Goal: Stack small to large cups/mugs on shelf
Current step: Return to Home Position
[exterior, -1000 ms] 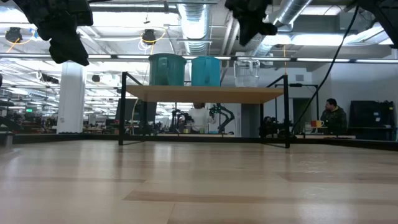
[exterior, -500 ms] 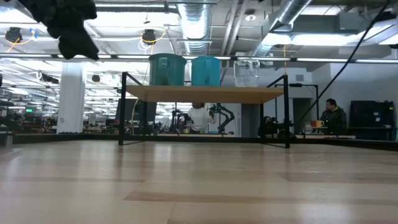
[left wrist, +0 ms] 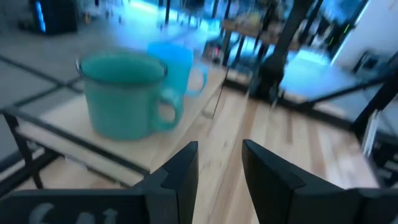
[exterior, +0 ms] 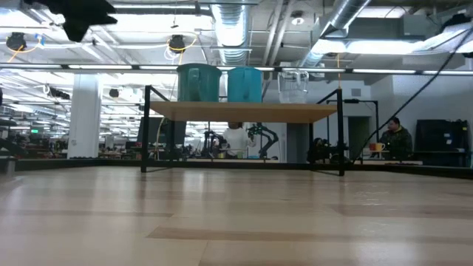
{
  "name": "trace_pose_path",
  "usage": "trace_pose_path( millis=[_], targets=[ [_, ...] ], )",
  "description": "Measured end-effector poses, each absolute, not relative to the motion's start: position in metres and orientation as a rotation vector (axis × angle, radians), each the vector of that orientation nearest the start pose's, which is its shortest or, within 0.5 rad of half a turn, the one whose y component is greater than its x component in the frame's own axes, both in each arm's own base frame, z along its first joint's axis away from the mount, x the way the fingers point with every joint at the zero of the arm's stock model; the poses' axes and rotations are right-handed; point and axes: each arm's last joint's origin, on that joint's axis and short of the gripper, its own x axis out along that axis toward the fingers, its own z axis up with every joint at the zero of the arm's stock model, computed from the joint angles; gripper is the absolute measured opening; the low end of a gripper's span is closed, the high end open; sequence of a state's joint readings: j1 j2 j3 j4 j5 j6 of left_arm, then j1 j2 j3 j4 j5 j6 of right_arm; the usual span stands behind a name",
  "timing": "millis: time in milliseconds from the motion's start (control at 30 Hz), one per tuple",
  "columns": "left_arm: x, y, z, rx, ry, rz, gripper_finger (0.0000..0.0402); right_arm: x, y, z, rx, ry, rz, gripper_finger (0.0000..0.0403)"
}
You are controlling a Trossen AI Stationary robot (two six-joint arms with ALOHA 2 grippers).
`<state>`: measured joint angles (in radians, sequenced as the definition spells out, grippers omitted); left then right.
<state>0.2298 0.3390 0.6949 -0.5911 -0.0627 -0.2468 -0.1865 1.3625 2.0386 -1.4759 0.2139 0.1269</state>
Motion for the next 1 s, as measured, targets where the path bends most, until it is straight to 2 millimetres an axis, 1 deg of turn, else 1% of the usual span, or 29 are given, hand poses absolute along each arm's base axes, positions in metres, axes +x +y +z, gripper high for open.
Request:
trace_pose_path(
  millis=[100,167,267,367,467,600,633,733,900,1000],
  targets=[
    [0.062,0.016,0.315,-0.256,0.129,0.318,0.0114,0.181,-0.036,0.461,0.104,0.72,-0.407,0.0002],
    [0.057,0.016,0.316,-0.252,0.107,0.329,0.0114,0.176,-0.034,0.438,0.108,0.646,-0.374,0.0001],
    [0.055,0.016,0.314,-0.24,0.118,0.349,0.0114,0.164,-0.031,0.402,0.142,0.555,-0.318,0.0001],
    [0.055,0.016,0.312,-0.224,0.141,0.355,0.0114,0.15,-0.028,0.368,0.19,0.476,-0.315,0.0001],
    [0.056,0.017,0.31,-0.221,0.146,0.368,0.0114,0.139,-0.026,0.338,0.228,0.391,-0.311,0.0001],
    [0.062,0.019,0.299,-0.219,0.157,0.385,0.0114,0.127,-0.024,0.307,0.247,0.274,-0.3,0.0001],
    [0.065,0.019,0.296,-0.219,0.15,0.386,0.0114,0.125,-0.024,0.302,0.25,0.247,-0.296,0.0001],
    [0.075,0.022,0.28,-0.218,0.139,0.392,0.0114,0.117,-0.022,0.285,0.256,0.216,-0.294,0.0],
    [0.087,0.025,0.265,-0.214,0.065,0.405,0.0114,0.108,-0.021,0.267,0.266,0.155,-0.289,0.0],
    [0.089,0.026,0.259,-0.218,0.072,0.417,0.0114,0.104,-0.021,0.256,0.261,0.112,-0.292,0.0]
  ],
)
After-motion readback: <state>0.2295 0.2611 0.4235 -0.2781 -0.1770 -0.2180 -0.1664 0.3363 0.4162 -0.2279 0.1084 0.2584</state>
